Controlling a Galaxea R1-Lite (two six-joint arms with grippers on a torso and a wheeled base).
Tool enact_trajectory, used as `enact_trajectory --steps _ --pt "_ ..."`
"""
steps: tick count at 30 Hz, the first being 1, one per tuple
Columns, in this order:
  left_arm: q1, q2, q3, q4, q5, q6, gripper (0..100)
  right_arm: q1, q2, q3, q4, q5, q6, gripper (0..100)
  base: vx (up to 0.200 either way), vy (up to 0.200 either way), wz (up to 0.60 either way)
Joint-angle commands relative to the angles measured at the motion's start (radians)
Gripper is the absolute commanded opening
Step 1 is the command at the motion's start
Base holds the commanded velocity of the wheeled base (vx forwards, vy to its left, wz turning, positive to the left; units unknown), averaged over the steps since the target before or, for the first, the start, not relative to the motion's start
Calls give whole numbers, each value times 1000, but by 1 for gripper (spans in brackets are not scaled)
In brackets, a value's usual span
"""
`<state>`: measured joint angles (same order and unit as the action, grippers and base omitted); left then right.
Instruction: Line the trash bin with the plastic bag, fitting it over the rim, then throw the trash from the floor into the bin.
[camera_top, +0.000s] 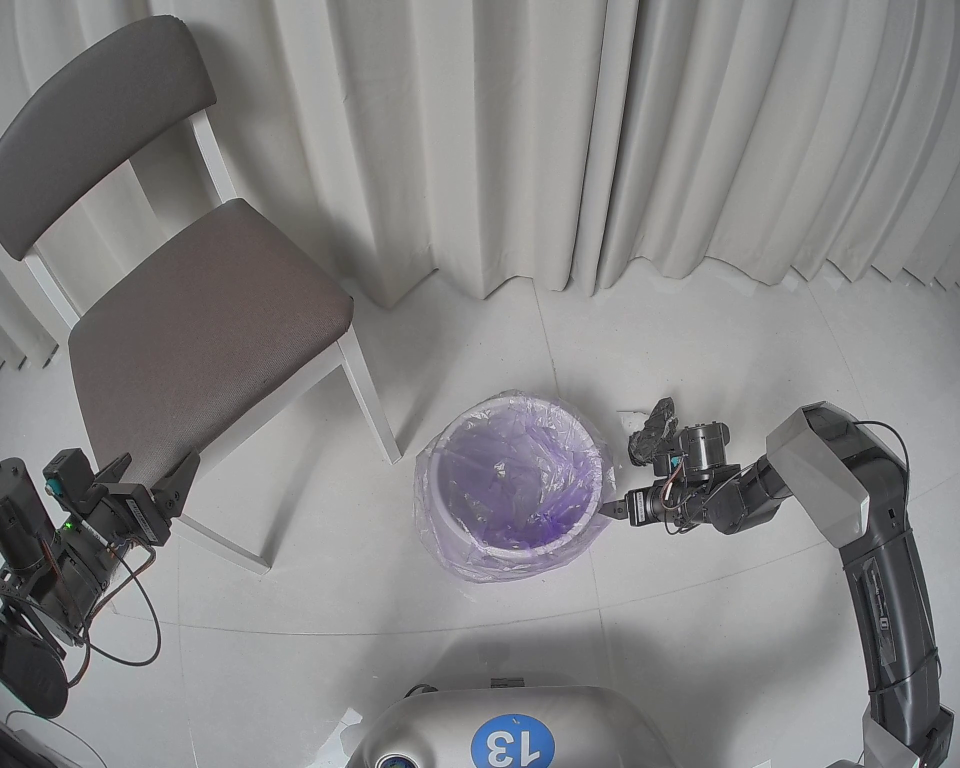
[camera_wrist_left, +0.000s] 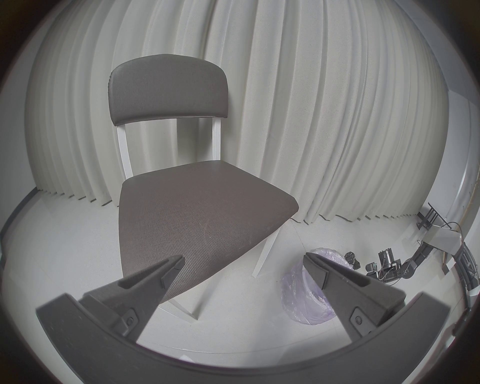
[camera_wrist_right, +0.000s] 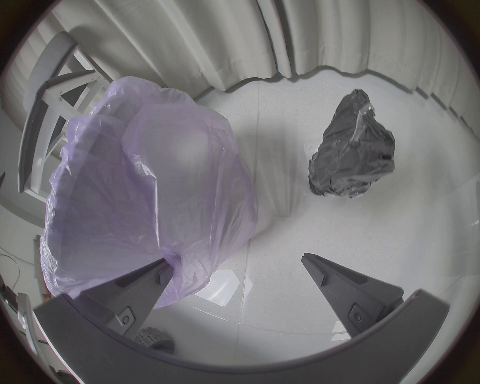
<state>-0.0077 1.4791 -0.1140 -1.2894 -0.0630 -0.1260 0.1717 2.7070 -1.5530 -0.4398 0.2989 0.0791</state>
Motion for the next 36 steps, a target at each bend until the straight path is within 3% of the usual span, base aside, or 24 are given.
enact_trajectory --steps 1,9,14,18,23,29,36 --pt "-3 6 8 -1 -1 -1 100 -6 -190 119 6 106 54 100 0 0 0" --pt "-61 21 10 1 -21 -7 100 -104 -346 154 113 106 -41 100 0 0 0" --pt "-98 58 -3 -18 -21 -9 100 -139 -369 136 133 105 -50 100 0 0 0" --pt "-101 115 -1 -87 -20 -7 100 -139 -372 125 107 75 -47 100 0 0 0" --pt "-124 190 111 -281 -23 31 100 -123 -423 162 15 -29 -41 100 0 0 0" --pt "-152 116 114 -278 -14 68 100 -115 -526 261 -63 -50 -48 100 0 0 0" --pt "-189 79 114 -278 -8 -35 100 -112 -487 255 -74 -52 -64 100 29 0 0"
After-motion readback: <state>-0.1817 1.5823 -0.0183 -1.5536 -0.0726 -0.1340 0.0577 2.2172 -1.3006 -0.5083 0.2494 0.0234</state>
